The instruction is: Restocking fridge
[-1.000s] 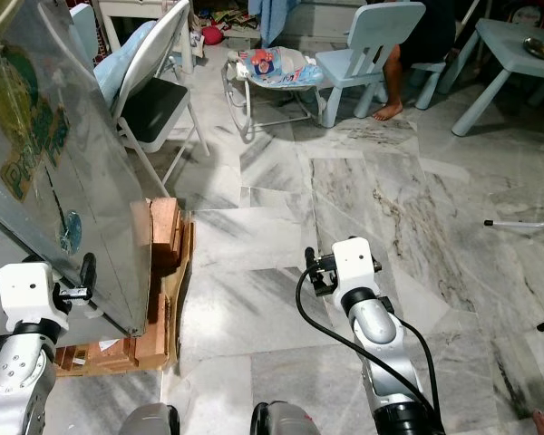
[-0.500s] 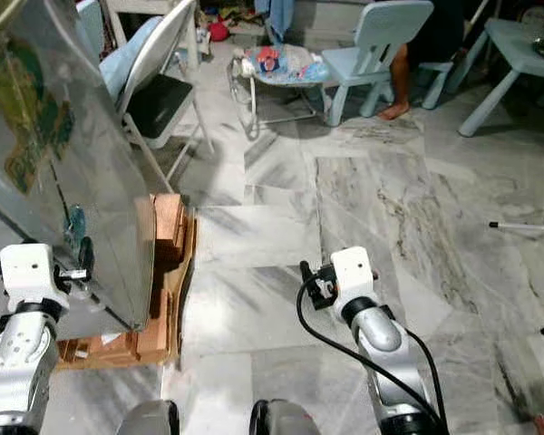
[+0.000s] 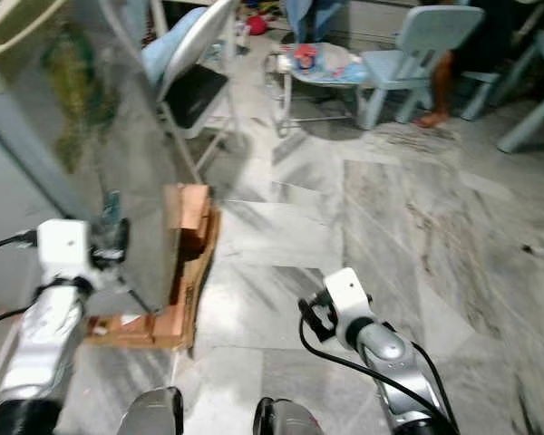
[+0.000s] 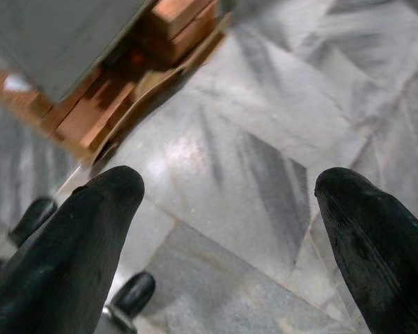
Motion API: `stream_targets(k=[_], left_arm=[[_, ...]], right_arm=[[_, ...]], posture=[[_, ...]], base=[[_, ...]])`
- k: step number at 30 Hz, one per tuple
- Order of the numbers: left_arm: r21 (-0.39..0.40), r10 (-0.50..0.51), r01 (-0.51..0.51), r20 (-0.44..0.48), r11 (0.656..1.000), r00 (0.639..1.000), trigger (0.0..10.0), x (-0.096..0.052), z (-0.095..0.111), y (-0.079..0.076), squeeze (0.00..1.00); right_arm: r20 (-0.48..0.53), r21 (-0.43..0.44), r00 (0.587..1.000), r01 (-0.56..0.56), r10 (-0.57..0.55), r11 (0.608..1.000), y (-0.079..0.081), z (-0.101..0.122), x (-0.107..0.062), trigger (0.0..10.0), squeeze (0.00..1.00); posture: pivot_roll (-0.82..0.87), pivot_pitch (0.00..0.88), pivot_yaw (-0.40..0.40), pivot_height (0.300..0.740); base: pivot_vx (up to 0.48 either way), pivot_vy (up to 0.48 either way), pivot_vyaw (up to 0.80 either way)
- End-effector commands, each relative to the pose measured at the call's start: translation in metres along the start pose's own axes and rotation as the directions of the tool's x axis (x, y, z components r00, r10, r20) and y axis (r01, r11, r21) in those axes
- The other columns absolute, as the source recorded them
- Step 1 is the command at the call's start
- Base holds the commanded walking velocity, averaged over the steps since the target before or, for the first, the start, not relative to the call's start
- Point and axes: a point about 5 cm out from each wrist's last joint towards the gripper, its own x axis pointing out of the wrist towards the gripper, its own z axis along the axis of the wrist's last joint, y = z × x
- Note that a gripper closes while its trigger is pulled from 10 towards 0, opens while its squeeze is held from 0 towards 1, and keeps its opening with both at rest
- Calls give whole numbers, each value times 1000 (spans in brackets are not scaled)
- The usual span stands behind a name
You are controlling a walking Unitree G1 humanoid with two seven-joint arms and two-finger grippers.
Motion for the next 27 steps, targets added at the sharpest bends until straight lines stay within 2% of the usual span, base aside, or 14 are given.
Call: stream_targets(k=[1,2,3,4,7,10,13,15,16,17,18,19,24,27], left_arm=[[81,-377,369,123,926,918,10000,8,36,-79,0],[93,-539,531,159,842,827,10000,-2,48,-122,0],[93,-539,531,159,842,827,10000,-2,48,-122,0],[88,-572,566,168,820,803,10000,-5,52,-132,0],[55,-567,567,168,822,806,10000,-1,52,-132,0],[57,-493,491,162,869,855,10000,10,49,-108,0],[28,-351,350,128,936,928,10000,16,41,-60,0],[15,-310,310,119,951,943,10000,14,37,-43,0],[14,-311,311,119,950,943,10000,13,37,-43,0],[9,-257,258,105,966,961,10000,9,32,-28,0],[9,-257,258,105,966,961,10000,9,32,-28,0],[9,-209,209,87,978,974,10000,2,26,-14,0],[-24,-127,129,54,991,990,10000,-10,15,2,0],[-22,-92,93,38,995,995,10000,-16,9,4,0]], right_arm=[[-19,-9,1000,-15,15,1000,0,-1,1,10000,0],[-24,-11,999,-24,24,1000,1,-1,2,10000,0],[-24,-11,999,-24,24,1000,1,-1,2,10000,0],[-25,-12,999,-28,27,1000,2,-1,3,10000,0],[-27,-11,999,-30,30,999,3,-2,3,10000,0],[-27,-7,999,-26,25,1000,3,-3,2,10000,0],[-1,-3,1000,-12,12,1000,2,-2,2,10000,0],[19,-11,1000,-14,14,1000,3,1,2,10000,0],[19,-13,1000,-15,15,1000,3,1,2,10000,0],[50,-15,999,-9,9,1000,3,5,2,10000,0],[50,-15,999,-9,9,1000,3,5,2,10000,0],[88,-10,996,4,-3,1000,3,9,2,10000,0],[136,-11,989,53,-51,999,-1,18,2,10000,0],[199,-78,978,80,-63,994,-2,29,3,10000,0]], posture=[[76,128,-128,740],[69,123,-126,740],[69,123,-126,740],[58,122,-122,740],[55,121,-121,740],[49,121,-117,740],[50,122,-115,740],[58,123,-114,740],[61,123,-113,740],[65,125,-114,740],[65,125,-114,740],[68,127,-113,740],[75,131,-111,740],[108,139,-108,740]], base=[[0,0,0],[0,0,0],[0,0,0],[0,0,0],[0,0,0],[0,0,0],[0,0,0],[0,0,0],[0,0,0],[0,0,0],[0,0,0],[0,-469,0],[0,-461,0],[0,-447,0]])
